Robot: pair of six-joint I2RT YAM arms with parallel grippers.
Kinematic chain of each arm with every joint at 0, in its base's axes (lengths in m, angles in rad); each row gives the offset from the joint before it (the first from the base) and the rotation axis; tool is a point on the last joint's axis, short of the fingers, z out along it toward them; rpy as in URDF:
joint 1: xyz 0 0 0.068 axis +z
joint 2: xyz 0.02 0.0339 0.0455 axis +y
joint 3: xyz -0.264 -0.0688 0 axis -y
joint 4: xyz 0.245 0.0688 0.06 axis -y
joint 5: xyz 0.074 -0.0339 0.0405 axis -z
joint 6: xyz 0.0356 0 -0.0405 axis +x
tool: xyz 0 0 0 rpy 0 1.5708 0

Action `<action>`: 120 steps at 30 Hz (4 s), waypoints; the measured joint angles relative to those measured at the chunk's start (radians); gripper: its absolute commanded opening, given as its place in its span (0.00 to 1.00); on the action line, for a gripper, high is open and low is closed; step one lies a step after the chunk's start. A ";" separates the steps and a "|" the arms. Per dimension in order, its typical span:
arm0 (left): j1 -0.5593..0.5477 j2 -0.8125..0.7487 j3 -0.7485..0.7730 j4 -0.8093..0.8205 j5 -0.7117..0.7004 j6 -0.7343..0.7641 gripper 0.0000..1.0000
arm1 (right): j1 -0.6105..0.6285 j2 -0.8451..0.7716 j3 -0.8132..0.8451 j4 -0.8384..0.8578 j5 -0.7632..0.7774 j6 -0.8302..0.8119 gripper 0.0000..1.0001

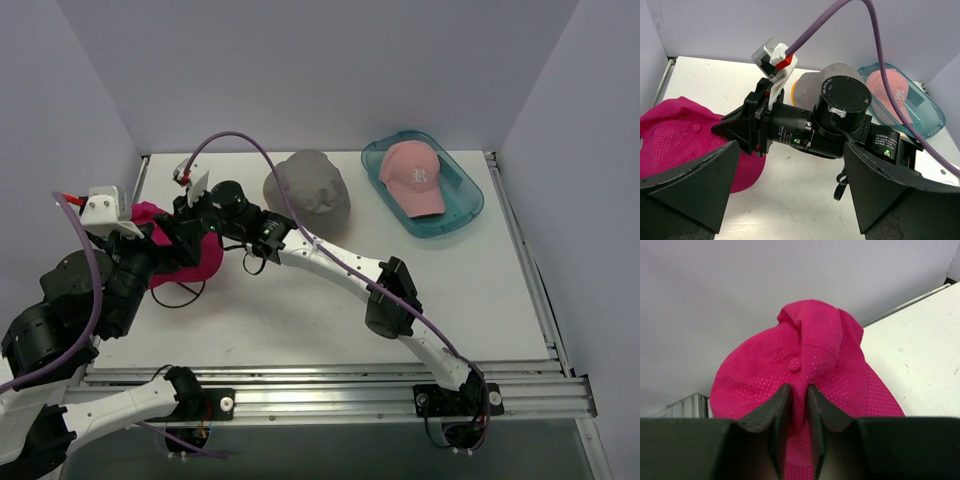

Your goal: Stack the hats

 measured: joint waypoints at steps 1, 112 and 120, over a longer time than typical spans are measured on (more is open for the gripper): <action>0.000 0.010 0.005 0.002 -0.001 0.000 0.94 | 0.000 0.005 0.010 0.000 0.000 0.003 0.30; 1.172 0.476 -0.458 0.253 0.779 -0.219 0.96 | -0.019 -1.404 -1.450 0.172 0.290 0.153 0.52; 1.195 0.450 -0.408 0.226 0.851 -0.198 0.96 | -0.019 -1.400 -1.450 0.171 0.292 0.149 0.52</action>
